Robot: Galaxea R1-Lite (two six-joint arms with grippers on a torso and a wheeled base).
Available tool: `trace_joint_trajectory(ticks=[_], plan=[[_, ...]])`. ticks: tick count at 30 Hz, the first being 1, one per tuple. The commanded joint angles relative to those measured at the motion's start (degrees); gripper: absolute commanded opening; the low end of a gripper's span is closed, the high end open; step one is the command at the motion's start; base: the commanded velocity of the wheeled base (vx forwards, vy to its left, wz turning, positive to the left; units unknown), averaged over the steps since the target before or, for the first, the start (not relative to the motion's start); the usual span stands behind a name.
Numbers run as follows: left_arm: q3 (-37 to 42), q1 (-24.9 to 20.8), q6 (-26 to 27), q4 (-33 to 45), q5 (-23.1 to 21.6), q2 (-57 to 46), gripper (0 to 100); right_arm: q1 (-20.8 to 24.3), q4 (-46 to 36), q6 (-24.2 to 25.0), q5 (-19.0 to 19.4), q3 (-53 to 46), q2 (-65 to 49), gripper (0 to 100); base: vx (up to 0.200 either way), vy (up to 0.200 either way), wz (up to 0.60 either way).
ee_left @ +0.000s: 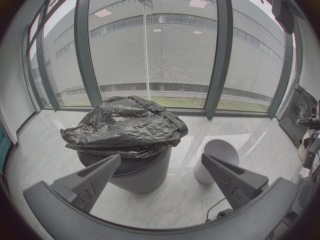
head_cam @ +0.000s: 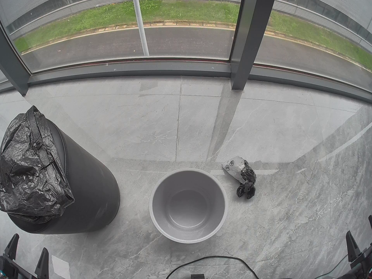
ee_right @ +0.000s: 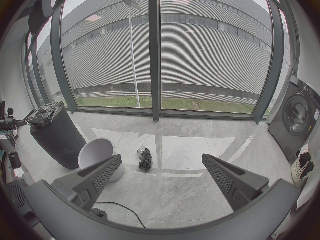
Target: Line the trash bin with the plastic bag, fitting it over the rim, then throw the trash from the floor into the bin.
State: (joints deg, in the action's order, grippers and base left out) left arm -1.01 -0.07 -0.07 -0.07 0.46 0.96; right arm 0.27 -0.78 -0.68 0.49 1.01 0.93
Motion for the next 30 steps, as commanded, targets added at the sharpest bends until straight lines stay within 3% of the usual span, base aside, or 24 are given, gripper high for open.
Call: trace_joint_trajectory(ticks=[1,3,5,6,9,11,15,17,18,22,26,30], plan=[[1.0,0.1,0.2,0.2,-0.1,-1.0,100,0.0,-0.1,-0.4,-0.1,-0.7,-0.9,100,0.000,0.000,0.00],[1.0,0.1,0.5,-0.3,-0.4,-1.0,100,0.0,0.0,-0.4,0.0,-0.4,-0.9,100,0.000,0.000,0.00],[1.0,0.1,0.6,-0.3,-0.6,-1.0,100,0.6,-0.3,2.3,0.7,7.3,1.0,100,0.000,0.000,0.00],[1.0,0.1,0.2,-0.3,-0.6,-1.0,100,1.7,-1.9,10.0,1.0,17.9,6.9,100,0.000,0.000,0.00],[-0.6,0.0,-0.4,-1.1,-0.6,-0.9,100,2.9,-5.8,17.5,1.6,28.3,15.0,100,0.000,0.000,0.00],[-15.2,-1.1,-8.1,-0.7,-1.3,5.5,100,4.8,-5.6,16.4,2.9,31.9,23.9,100,0.000,0.000,0.00],[-25.4,-1.1,-9.9,5.0,-0.7,17.0,100,7.2,3.6,13.9,3.0,31.0,33.4,100,0.000,0.000,0.00],[-26.3,-0.1,-7.6,6.1,-0.3,22.4,100,9.2,10.8,13.1,2.9,30.2,39.9,100,0.000,0.000,0.00],[-26.1,0.4,-3.9,5.9,0.2,26.0,100,10.0,14.4,13.0,2.8,30.3,44.3,100,0.000,0.000,0.00],[-26.5,0.5,3.1,2.5,1.4,34.3,100,11.0,22.5,12.5,1.9,31.5,55.9,100,0.000,0.000,0.00],[-29.0,0.0,11.7,-3.5,7.4,48.0,100,15.6,31.7,13.0,-4.6,34.1,70.3,100,0.000,0.000,0.00],[-30.5,-5.1,12.7,-10.6,13.5,58.3,100,21.1,40.4,13.1,-11.0,34.7,78.1,100,0.000,0.000,0.00]])
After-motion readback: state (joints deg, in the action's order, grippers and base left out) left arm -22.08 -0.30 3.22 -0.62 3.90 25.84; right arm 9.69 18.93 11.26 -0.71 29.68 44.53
